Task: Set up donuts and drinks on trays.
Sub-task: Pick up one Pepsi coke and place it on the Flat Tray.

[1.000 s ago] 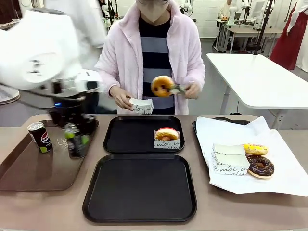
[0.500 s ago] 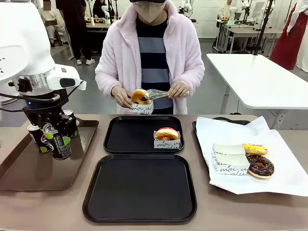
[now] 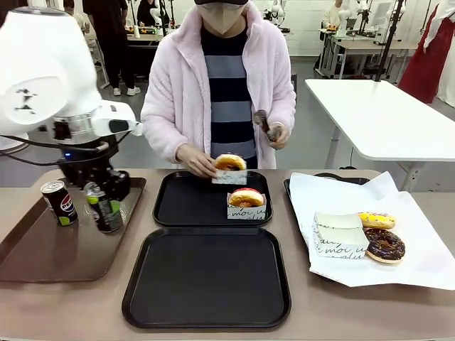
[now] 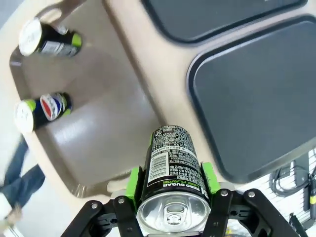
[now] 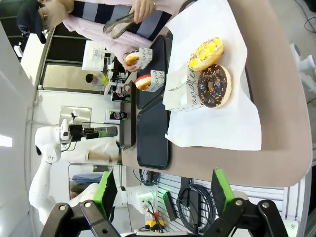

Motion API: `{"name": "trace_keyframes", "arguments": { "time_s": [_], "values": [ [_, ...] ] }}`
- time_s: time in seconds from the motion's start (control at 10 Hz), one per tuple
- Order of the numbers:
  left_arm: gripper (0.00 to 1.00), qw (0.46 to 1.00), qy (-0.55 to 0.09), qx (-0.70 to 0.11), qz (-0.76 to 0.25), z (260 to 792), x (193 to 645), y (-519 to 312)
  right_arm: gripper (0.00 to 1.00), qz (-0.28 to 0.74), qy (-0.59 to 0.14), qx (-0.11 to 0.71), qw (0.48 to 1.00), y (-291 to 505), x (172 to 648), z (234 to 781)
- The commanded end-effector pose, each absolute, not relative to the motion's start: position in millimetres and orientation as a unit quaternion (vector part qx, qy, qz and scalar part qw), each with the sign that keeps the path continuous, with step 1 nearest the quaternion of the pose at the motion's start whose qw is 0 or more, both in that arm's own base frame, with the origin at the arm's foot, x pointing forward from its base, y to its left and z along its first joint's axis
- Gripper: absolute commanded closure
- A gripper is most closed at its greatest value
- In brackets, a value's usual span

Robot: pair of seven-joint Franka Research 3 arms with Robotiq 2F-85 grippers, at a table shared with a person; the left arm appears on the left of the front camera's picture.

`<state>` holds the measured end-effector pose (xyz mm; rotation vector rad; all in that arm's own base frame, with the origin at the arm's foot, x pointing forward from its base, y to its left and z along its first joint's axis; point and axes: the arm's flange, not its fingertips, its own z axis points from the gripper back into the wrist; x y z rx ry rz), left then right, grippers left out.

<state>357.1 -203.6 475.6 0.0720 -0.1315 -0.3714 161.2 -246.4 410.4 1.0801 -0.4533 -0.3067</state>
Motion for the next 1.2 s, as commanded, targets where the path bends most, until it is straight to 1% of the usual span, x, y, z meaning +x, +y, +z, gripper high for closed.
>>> {"name": "trace_keyframes", "arguments": {
  "time_s": [0.0, 0.2, 0.6, 0.9, 1.1],
  "values": [
    [0.41, 0.98, -0.086, 0.017, -0.178, 471, 389, -238, 0.0, -0.141, -0.211, 0.511, 0.821, -246, 161, 409],
    [0.41, 0.977, -0.1, 0.0, -0.188, 453, 421, -268, 0.0, -0.141, -0.211, 0.511, 0.821, -246, 161, 409],
    [0.41, 0.973, -0.123, 0.01, -0.195, 435, 473, -315, 0.0, -0.141, -0.211, 0.511, 0.821, -246, 161, 409],
    [0.41, 0.981, -0.107, 0.01, -0.159, 411, 513, -323, 0.0, -0.141, -0.211, 0.511, 0.821, -246, 161, 409],
    [0.41, 0.986, -0.092, 0.018, -0.135, 400, 527, -321, 0.0, -0.141, -0.211, 0.511, 0.821, -246, 161, 409]
  ]
}}
